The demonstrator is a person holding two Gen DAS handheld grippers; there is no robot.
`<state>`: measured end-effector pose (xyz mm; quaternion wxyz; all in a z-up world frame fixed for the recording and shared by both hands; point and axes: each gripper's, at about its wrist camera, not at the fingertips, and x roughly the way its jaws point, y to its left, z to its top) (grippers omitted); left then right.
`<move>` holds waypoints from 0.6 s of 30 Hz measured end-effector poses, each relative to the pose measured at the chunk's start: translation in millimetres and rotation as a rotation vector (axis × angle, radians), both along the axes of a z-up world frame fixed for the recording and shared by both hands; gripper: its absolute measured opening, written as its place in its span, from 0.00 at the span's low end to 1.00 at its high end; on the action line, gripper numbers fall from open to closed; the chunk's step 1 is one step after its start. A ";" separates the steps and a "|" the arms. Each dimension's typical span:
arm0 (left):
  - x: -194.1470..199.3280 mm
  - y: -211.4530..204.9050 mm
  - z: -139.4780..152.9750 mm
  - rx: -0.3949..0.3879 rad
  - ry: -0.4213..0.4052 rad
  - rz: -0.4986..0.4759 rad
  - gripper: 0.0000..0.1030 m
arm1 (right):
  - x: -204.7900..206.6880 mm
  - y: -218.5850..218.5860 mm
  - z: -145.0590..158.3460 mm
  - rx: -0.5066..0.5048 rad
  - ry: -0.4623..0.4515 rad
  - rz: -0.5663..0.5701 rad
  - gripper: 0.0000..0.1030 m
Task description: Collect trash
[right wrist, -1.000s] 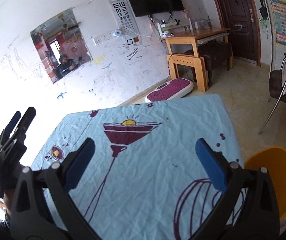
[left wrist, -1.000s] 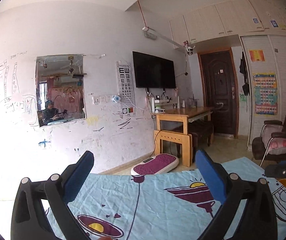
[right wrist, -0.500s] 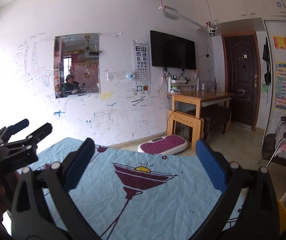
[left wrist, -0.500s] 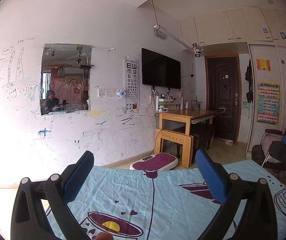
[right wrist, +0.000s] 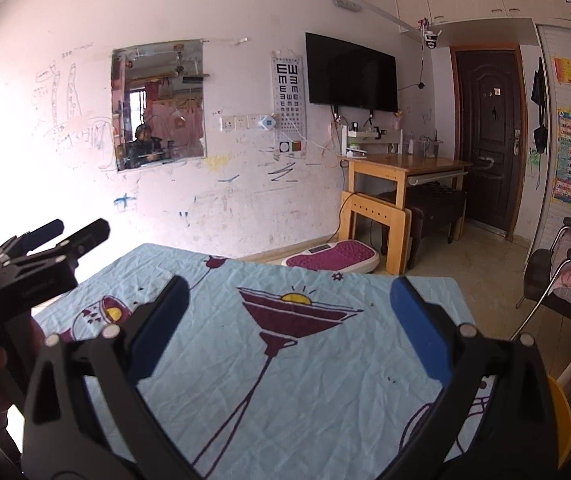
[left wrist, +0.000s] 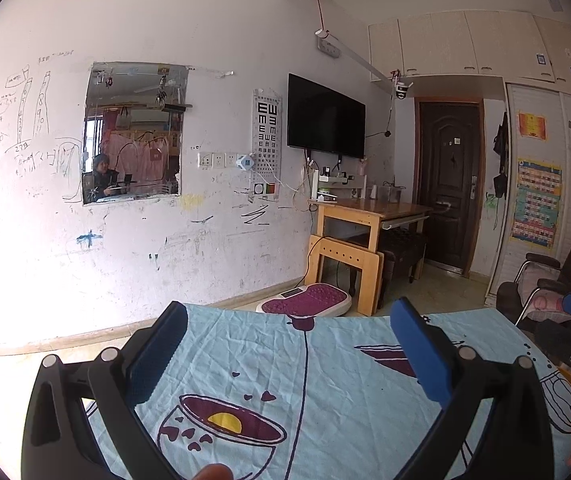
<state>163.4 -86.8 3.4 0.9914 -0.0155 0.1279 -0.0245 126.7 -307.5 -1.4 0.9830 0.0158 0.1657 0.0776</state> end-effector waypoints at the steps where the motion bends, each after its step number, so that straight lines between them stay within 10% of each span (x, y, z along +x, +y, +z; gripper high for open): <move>1: -2.8 -0.6 0.3 -0.001 0.005 -0.002 0.94 | -3.5 -0.7 -0.1 0.002 0.001 -0.001 0.94; 18: -61.3 -8.9 10.7 0.032 0.002 -0.015 0.94 | -62.7 -13.5 14.3 0.022 -0.051 -0.015 0.94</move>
